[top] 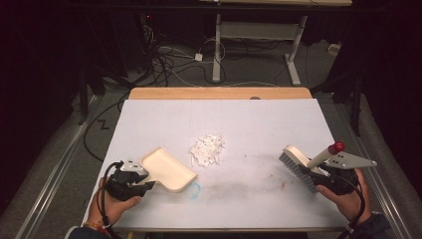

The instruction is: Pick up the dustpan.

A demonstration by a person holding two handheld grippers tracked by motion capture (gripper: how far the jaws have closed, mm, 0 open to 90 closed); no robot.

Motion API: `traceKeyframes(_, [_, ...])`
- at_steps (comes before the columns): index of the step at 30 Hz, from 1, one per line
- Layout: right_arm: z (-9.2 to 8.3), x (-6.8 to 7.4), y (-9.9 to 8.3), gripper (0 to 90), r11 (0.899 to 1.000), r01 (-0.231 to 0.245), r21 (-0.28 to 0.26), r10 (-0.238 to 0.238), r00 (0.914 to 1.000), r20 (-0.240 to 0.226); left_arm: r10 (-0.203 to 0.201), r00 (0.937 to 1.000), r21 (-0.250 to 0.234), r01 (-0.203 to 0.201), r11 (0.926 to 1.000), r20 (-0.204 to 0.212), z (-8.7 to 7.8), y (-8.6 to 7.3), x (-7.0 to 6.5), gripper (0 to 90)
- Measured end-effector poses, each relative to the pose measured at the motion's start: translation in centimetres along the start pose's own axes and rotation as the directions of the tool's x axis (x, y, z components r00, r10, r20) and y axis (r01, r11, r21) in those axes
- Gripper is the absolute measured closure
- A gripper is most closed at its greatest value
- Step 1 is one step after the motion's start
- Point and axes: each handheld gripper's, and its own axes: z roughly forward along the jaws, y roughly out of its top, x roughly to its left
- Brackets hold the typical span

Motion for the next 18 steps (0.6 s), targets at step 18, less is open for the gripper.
traceKeyframes(18, [0.5,-0.7,0.2,67.3,1.0,-0.019,-0.006,0.019,0.9995,-0.024,0.049,0.9978,0.039,-0.051,0.9979,0.045,1.7,0.8,-0.8,63.1])
